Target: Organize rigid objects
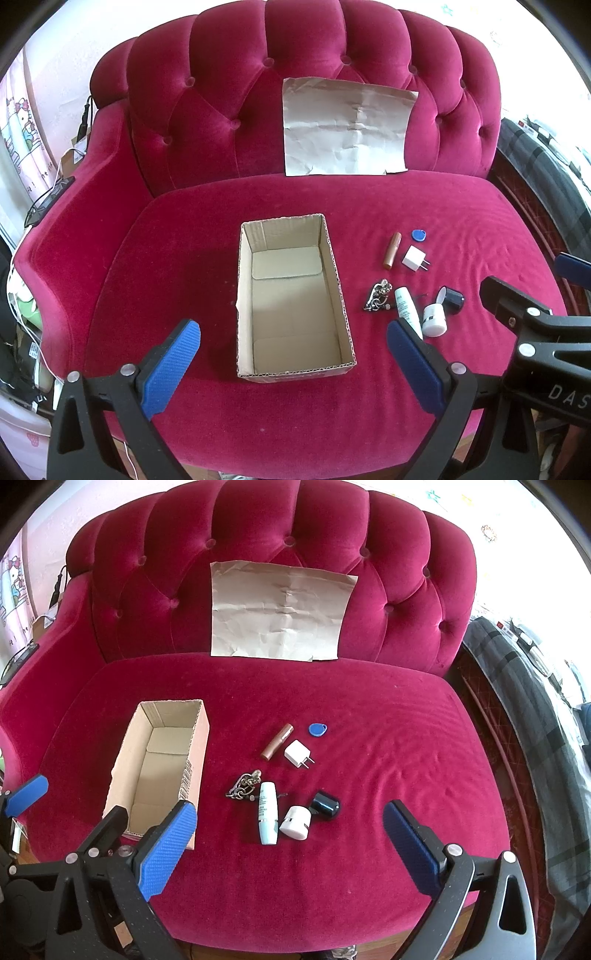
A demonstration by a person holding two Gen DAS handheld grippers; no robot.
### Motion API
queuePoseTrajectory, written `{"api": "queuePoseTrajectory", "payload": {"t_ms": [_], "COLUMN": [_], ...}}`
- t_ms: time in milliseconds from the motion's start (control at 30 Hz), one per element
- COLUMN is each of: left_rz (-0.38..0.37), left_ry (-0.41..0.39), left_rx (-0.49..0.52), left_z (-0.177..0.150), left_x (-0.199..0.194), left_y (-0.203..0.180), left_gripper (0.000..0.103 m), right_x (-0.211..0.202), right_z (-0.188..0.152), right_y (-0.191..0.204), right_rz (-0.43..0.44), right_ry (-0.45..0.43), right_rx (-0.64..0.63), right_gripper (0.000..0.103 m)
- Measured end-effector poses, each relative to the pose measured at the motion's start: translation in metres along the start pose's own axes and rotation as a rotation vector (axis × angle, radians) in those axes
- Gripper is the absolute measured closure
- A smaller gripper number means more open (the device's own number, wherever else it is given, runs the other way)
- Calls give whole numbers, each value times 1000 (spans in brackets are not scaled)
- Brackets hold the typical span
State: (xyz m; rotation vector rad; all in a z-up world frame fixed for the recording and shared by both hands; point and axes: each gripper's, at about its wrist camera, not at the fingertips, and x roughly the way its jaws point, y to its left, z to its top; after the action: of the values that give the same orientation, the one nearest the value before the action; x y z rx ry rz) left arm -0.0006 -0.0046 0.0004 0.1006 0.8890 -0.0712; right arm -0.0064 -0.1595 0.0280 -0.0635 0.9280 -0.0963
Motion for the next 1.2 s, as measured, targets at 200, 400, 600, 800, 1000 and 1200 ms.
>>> {"api": "queuePoseTrajectory", "payload": {"t_ms": [200,400,600,800,1000,1200], "left_rz": [-2,2,-2,-3,-9,-17], "left_ry": [-2,5,1,10,15,18], "left_rx": [1,2,-1,-2,-12,-17], "left_z": [1,-1,-1,0,0,0], "left_x": [0,2,1,3,6,8], "left_y": [-1,-2,-1,-1,1,3], "left_gripper": [0,0,0,0,0,0], "right_x": [0,1,0,1,5,5], "right_z": [0,0,1,0,0,1], "right_y": [-1,-2,-2,-2,-3,-1], "right_rz": [1,-2,-3,-4,-20,-25], "right_ry": [1,1,-2,-3,0,-5], "right_rx": [0,0,1,1,-4,-7], "right_gripper": [0,0,0,0,0,0]}}
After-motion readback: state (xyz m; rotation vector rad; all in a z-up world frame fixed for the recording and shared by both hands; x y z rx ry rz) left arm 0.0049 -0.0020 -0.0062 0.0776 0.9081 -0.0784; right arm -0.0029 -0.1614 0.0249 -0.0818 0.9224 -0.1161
